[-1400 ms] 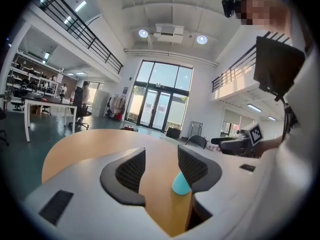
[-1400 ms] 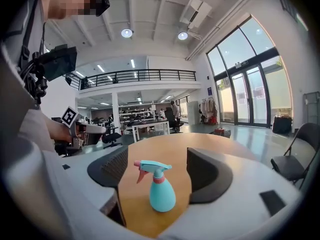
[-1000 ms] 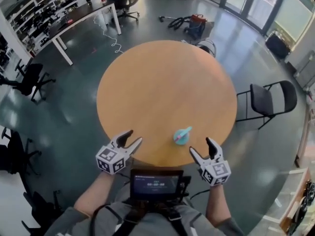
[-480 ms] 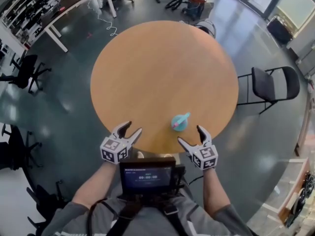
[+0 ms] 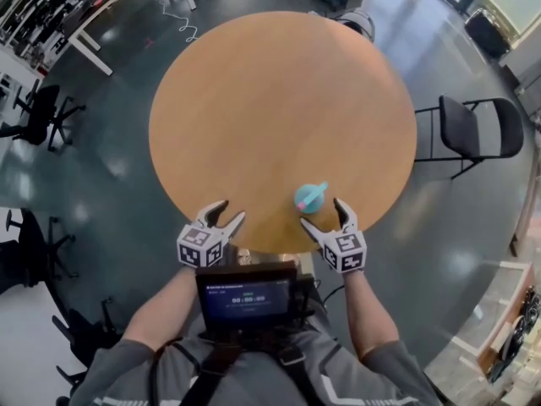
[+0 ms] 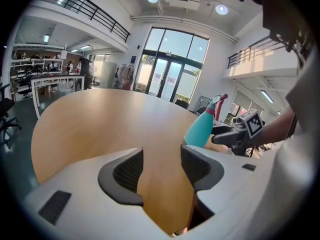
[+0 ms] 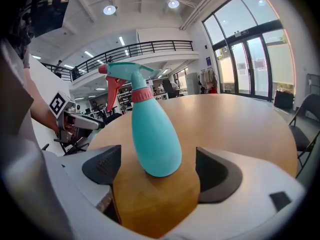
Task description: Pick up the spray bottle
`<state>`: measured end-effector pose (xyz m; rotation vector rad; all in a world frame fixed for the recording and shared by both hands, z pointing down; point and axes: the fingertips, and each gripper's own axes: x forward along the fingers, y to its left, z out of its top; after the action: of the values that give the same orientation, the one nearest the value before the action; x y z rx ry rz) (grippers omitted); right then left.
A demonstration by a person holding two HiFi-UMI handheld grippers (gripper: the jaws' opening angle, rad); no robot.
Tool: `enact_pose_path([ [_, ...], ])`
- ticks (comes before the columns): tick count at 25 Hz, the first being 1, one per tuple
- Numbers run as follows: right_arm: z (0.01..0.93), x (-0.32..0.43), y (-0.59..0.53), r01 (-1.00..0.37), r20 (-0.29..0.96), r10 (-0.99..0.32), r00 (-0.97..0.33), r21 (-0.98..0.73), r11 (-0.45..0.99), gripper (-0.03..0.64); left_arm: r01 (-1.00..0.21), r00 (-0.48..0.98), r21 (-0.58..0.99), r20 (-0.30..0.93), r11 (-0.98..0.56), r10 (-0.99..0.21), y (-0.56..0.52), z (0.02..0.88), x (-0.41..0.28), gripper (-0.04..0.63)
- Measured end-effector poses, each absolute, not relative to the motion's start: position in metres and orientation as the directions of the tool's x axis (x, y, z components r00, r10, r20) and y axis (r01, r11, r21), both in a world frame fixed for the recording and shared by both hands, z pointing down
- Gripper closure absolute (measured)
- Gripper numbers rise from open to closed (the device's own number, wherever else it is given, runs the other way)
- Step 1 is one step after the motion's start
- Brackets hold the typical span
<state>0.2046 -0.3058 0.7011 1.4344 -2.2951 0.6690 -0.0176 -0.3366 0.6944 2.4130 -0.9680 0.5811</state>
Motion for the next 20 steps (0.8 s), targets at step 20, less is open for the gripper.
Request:
enact_pose_path([
  [20, 0.710, 0.171, -0.345, -0.892, 0.507, -0.739, -0.444, -0.173, 0.418, 0.149, -0.721, 0.654, 0.280, 0.578, -0.634, -0.488, -0.351, 0.693, -0.006, 0.360],
])
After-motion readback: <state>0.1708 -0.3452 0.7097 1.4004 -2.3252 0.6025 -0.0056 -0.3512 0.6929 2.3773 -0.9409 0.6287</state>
